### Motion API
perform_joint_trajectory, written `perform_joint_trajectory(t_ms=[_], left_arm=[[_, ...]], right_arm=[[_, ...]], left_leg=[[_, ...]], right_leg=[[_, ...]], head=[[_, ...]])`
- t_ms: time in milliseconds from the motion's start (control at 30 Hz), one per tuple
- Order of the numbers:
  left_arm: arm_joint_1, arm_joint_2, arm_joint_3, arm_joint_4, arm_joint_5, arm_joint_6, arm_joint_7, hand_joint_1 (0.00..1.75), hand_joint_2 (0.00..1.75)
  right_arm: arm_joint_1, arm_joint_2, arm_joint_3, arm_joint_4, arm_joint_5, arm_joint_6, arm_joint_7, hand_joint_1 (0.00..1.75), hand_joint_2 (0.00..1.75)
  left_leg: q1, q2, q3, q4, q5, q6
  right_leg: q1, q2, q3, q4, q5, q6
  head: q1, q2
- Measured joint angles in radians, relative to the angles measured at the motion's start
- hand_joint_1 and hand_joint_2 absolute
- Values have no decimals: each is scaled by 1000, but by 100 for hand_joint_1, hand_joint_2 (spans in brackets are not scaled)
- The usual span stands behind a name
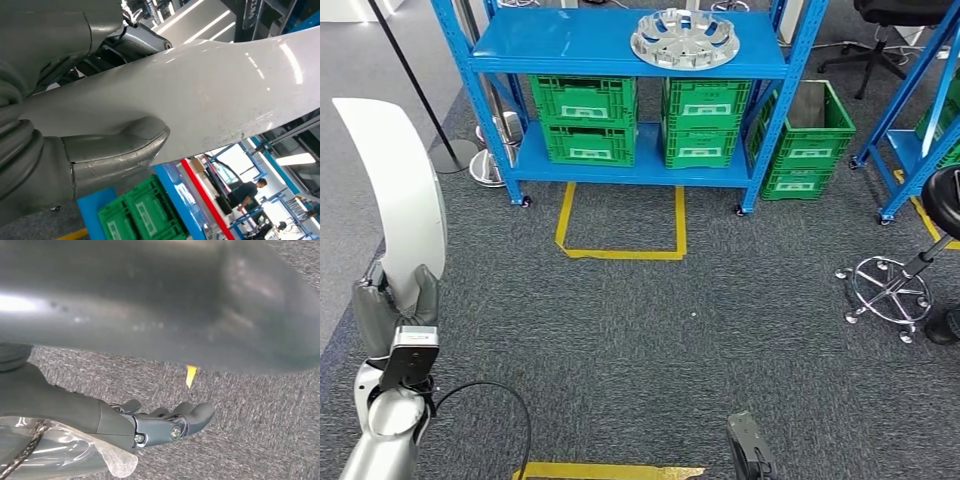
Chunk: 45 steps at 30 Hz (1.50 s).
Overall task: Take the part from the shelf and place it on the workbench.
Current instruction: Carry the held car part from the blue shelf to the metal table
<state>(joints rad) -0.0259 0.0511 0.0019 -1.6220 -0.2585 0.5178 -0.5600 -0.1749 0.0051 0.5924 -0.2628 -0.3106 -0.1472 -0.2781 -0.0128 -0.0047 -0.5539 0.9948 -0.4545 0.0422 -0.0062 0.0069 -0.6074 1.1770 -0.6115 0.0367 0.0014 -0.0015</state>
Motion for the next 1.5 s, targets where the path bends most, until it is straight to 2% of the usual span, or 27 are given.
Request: perform_joint_trajectory(t_ms=[33,67,100,167,233,367,400,467,500,533,567,600,633,667,700,733,833,867,933,1000,1167,1500], left_arm=[[0,0,0,0,0,0,2,175,175],[-1,-1,0,0,1,1,6,175,175],[-1,-1,0,1,2,2,10,175,175],[-1,-2,0,2,6,3,19,175,175],[0,-2,0,2,7,3,22,175,175],[-1,-2,0,2,7,3,22,175,175],[-2,-1,1,2,8,3,22,175,175],[-3,1,4,3,10,3,24,175,175],[-3,1,5,3,11,3,26,175,175],[-3,1,5,3,12,3,27,175,175],[-3,1,6,3,13,3,28,175,175],[-3,2,6,3,13,3,28,175,175],[-4,2,6,4,14,3,29,175,175],[-3,2,6,4,14,3,29,175,175],[-2,1,6,5,14,3,30,175,175],[-2,1,7,5,15,3,30,175,175],[-3,1,7,6,14,4,30,175,175],[-3,1,7,6,14,4,30,175,175],[-4,1,7,6,15,4,30,175,175],[-5,1,8,6,17,4,30,175,175],[-7,2,9,6,19,4,30,175,175],[-9,2,9,6,25,6,30,175,175]], right_arm=[[0,0,-2,0,2,0,0,0,0],[0,-2,-5,0,3,0,0,0,0],[0,-4,-8,0,5,1,0,0,0],[2,-7,-15,0,9,3,0,0,0],[5,-7,-19,0,10,4,0,0,0],[5,-7,-20,0,10,4,0,0,0],[4,-7,-21,0,10,5,0,0,0],[5,-6,-26,0,10,11,0,0,0],[5,-6,-28,0,10,14,1,0,0],[8,-6,-30,0,10,16,1,0,0],[8,-6,-32,0,10,17,1,0,0],[7,-6,-35,0,9,18,1,0,0],[6,-6,-37,0,9,18,1,0,0],[5,-6,-39,0,9,18,1,0,0],[5,-6,-41,0,9,18,2,0,0],[5,-6,-42,0,8,19,2,0,0],[4,-6,-45,0,8,19,2,0,0],[3,-6,-46,0,8,20,2,0,0],[2,-6,-48,0,8,22,1,0,0],[1,-5,-53,0,9,24,-1,0,0],[0,-5,-67,0,18,30,-3,0,0],[-1,-2,-83,-3,38,37,-5,0,0]], left_leg=[[-3,0,6,0,-5,0],[-5,1,11,0,-8,-2],[-5,2,12,-1,-12,-5],[-3,3,13,3,-12,-15],[-1,2,13,9,-8,-23],[-2,2,13,12,-8,-26],[0,2,-8,54,-32,-33],[15,2,-94,197,-88,-57],[24,2,-131,250,-100,-69],[30,2,-140,238,-74,-76],[34,2,-118,172,-24,-79],[36,2,-95,106,13,-81],[35,3,-76,50,33,-79],[33,3,-66,17,43,-74],[31,3,-65,8,39,-69],[31,2,-65,4,40,-63],[29,1,-66,5,45,-58],[28,1,-66,5,43,-55],[25,1,-66,5,40,-50],[23,1,-66,5,38,-46],[19,1,-66,6,36,-42],[20,1,-64,6,36,-42]], right_leg=[[4,-1,12,-66,55,-10],[10,-3,23,-120,93,-20],[15,-6,33,-159,113,-29],[22,-10,34,-181,122,-43],[23,-10,35,-189,135,-51],[20,-10,41,-190,137,-54],[15,-9,50,-193,138,-56],[3,-7,69,-198,134,-56],[-2,-6,75,-200,130,-54],[-5,-5,81,-199,124,-49],[-8,-4,88,-199,119,-45],[-10,-3,95,-198,114,-39],[-11,-3,98,-197,108,-33],[-10,-2,97,-195,104,-25],[-8,-2,93,-193,98,-21],[-6,-2,89,-192,95,-24],[-6,-2,96,-196,94,-42],[-7,-3,99,-199,94,-41],[-9,-3,102,-206,94,-36],[-11,-4,104,-210,95,-25],[-15,-4,105,-213,94,-4],[-13,-4,104,-210,91,1]], head=[[0,0],[-3,0],[-6,0],[-12,0],[-13,0],[-12,0],[-14,0],[-17,0],[-19,0],[-19,0],[-19,0],[-20,0],[-22,0],[-23,0],[-25,0],[-25,0],[-24,0],[-25,0],[-25,0],[-25,0],[-25,0],[-26,0]])
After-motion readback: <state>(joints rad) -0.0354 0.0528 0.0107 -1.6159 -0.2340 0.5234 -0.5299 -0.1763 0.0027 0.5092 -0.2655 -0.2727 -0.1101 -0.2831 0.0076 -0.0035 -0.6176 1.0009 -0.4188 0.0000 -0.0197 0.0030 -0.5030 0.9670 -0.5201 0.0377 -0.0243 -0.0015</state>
